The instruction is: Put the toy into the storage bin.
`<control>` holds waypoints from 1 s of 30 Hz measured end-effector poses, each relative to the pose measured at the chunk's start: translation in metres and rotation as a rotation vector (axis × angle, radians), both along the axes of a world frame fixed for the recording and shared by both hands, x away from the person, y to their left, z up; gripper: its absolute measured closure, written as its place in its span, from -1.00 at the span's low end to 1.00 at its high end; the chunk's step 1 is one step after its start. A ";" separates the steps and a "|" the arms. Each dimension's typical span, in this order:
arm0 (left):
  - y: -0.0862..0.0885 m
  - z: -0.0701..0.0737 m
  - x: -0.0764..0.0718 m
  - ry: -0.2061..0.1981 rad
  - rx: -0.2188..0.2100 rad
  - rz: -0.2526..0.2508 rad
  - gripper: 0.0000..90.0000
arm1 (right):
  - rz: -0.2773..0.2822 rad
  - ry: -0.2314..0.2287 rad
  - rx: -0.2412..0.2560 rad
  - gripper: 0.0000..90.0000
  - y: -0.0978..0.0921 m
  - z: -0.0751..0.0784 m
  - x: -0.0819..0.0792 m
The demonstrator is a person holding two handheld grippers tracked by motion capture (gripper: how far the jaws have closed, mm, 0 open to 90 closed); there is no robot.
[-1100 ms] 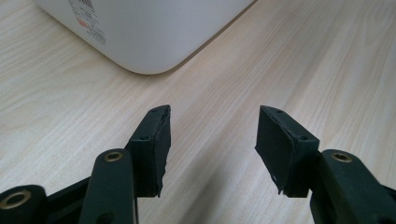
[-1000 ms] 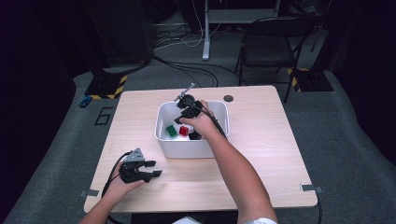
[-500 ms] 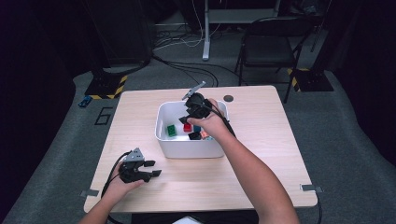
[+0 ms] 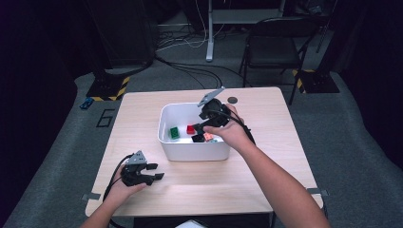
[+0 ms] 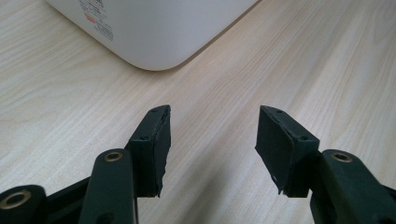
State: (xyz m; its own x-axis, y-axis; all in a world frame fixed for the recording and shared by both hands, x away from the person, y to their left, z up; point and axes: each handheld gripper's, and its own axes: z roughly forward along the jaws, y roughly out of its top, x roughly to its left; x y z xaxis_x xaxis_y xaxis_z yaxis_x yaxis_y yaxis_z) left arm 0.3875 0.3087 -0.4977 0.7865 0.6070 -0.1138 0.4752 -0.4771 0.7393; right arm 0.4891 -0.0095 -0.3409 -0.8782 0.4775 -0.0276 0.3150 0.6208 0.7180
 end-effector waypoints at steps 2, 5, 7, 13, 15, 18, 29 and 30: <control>0.000 0.000 0.000 -0.010 -0.002 0.004 0.00 | -0.002 -0.005 0.001 -0.02 -0.007 0.002 -0.006; 0.001 0.000 0.000 -0.010 0.003 0.005 0.00 | -0.012 -0.007 0.002 -0.03 -0.017 0.004 -0.014; 0.001 0.001 0.000 -0.004 -0.002 0.009 0.00 | -0.012 -0.026 0.010 -0.03 -0.024 0.006 -0.020; 0.002 0.001 0.000 -0.014 0.000 0.012 0.00 | -0.020 -0.039 0.028 -0.04 -0.041 0.008 -0.040; 0.002 0.001 0.000 -0.013 -0.009 0.020 0.00 | -0.015 -0.052 0.021 -0.05 -0.044 0.007 -0.047; 0.003 0.001 0.000 -0.008 -0.009 0.021 0.00 | -0.003 -0.061 0.025 -0.05 -0.049 0.006 -0.058; 0.006 0.002 0.001 -0.013 -0.020 0.045 -0.01 | -0.020 -0.040 0.073 -0.05 -0.071 -0.018 -0.094; 0.006 0.002 0.001 -0.013 -0.019 0.045 -0.01 | -0.022 -0.036 0.073 -0.05 -0.072 -0.023 -0.096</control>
State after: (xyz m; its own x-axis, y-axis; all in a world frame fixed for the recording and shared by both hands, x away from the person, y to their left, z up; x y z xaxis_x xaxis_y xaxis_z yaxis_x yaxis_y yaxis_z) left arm 0.3885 0.3146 -0.4962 0.7602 0.6393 -0.1158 0.4859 -0.4410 0.7546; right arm 0.3936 -0.0820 -0.3635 -0.8665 0.4986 -0.0235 0.3008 0.5593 0.7724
